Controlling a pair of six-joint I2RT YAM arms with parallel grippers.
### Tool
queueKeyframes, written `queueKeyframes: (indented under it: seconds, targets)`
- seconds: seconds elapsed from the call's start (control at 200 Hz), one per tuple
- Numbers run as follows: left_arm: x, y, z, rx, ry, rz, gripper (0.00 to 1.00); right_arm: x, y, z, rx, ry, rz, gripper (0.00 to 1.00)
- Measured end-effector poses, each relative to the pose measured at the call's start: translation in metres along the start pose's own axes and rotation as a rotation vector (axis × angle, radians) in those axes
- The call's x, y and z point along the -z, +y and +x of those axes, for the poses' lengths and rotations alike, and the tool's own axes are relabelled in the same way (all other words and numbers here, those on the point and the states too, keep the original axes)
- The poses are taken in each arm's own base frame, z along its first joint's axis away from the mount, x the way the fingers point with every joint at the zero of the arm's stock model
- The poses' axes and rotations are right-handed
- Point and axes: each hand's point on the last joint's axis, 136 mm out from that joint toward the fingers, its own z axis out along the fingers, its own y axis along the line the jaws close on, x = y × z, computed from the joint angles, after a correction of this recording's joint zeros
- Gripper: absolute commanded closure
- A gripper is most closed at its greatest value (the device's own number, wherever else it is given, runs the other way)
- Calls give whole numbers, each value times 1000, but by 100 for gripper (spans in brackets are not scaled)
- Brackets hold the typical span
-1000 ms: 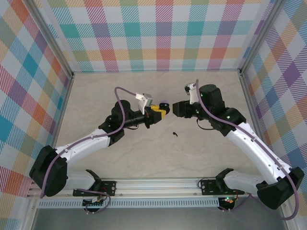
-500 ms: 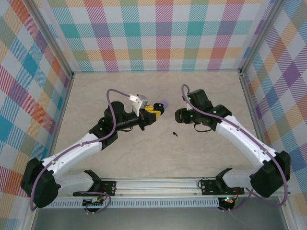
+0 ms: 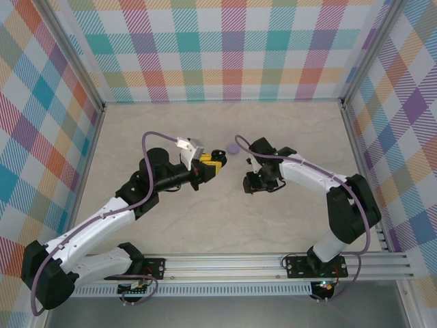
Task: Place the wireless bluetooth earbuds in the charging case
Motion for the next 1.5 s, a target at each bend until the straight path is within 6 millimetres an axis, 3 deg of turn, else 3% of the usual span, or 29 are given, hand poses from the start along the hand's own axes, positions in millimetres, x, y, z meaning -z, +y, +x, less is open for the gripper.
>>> queueKeyframes:
  seconds: [0.305,0.82,1.29,1.5]
  targets:
    - [2,-1,-2,-3,-5,0,94,-34,-9,6,-8,104,37,61]
    - [2,-1,-2,-2,-5,1,94,-56,-10,-24,20,109,107,66]
    - [2,-1,-2,-2,-5,0,94,-56,-20,-27,30,127,211,75]
    - [2,-1,-2,-2,-5,0,94,-55,-22,-28,9,130,231,76]
